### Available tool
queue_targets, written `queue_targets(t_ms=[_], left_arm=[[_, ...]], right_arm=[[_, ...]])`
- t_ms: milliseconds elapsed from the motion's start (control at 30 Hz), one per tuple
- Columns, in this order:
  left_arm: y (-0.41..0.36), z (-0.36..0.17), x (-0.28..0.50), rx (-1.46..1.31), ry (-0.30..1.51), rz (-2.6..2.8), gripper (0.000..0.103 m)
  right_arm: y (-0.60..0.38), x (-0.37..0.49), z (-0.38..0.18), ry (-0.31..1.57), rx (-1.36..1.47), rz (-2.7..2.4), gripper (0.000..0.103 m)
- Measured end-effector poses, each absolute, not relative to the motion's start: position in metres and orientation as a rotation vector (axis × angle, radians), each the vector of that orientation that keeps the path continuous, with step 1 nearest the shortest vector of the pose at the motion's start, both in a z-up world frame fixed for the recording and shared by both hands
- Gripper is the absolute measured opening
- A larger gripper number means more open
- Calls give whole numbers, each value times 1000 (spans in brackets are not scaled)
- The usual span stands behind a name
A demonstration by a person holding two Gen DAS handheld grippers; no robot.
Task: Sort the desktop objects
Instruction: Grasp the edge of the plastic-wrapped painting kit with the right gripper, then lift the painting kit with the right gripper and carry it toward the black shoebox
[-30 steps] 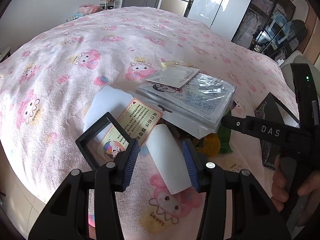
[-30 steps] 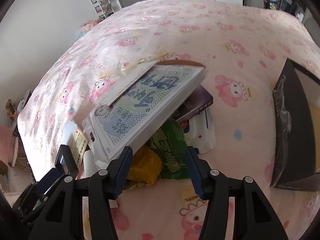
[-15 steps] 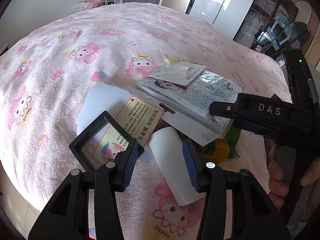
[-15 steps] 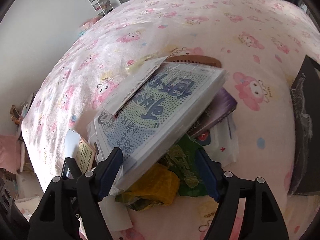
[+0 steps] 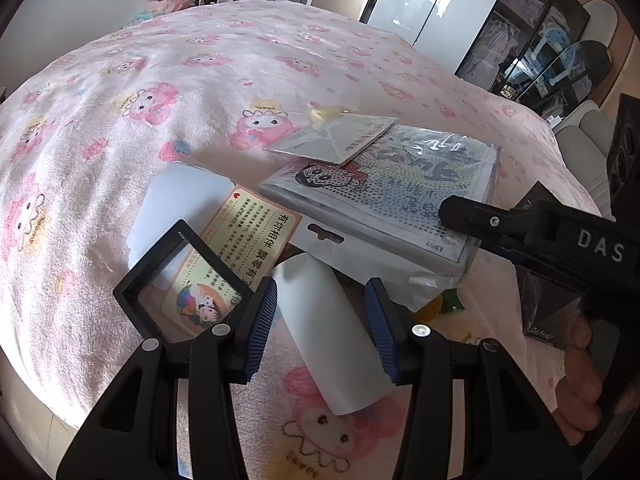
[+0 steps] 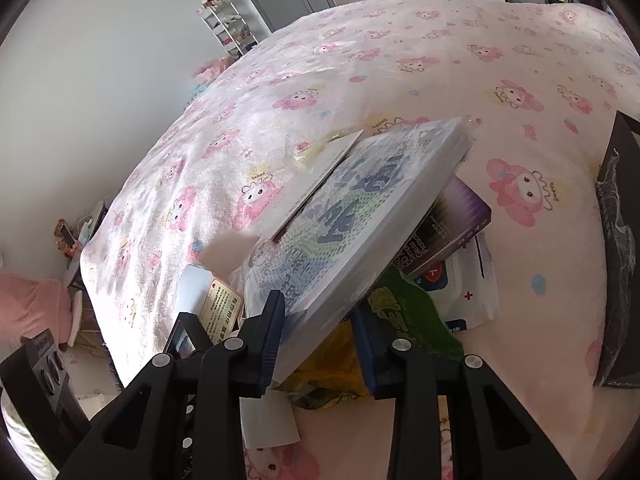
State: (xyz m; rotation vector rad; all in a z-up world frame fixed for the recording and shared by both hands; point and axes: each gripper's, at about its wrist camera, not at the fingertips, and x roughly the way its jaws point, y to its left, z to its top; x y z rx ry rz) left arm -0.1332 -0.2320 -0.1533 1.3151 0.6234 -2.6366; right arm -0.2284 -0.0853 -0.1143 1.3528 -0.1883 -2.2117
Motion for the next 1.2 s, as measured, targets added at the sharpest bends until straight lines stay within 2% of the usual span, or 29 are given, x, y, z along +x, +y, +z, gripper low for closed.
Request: queue_targets(t_ms=[233, 433, 467, 500, 567, 667, 733, 933, 1133, 1200], left_arm=[[-232, -144, -133, 1282, 608, -2633, 47], [-238, -149, -147, 1299, 754, -2646, 47], [-238, -151, -151, 1296, 781, -2654, 50], [-238, -153, -157, 1302, 811, -2654, 62], [-240, -158, -168, 1323, 854, -2646, 74], [-241, -163, -178, 1351, 890, -2646, 74], [-241, -164, -182, 1368, 904, -2650, 71], [-227, -154, -167, 1374, 847, -2694, 42], [-230, -147, -174, 1361, 780, -2706, 41], [-233, -146, -178, 1354, 757, -2706, 46]], right_arm=[[-54, -198, -91, -241, 1279, -2235, 27], [-23, -178, -100, -265, 1318, -2232, 27], [-21, -177, -104, -269, 1327, -2227, 27], [-19, -177, -107, -285, 1336, -2222, 27], [-16, -179, -114, -333, 1350, -2210, 28], [-16, -184, -119, -349, 1359, -2198, 31], [-22, -186, -120, -292, 1359, -2217, 38], [-25, -184, -125, -228, 1370, -2247, 43], [0, -183, -124, -289, 1377, -2286, 46], [7, -185, -125, -287, 1388, -2316, 46]])
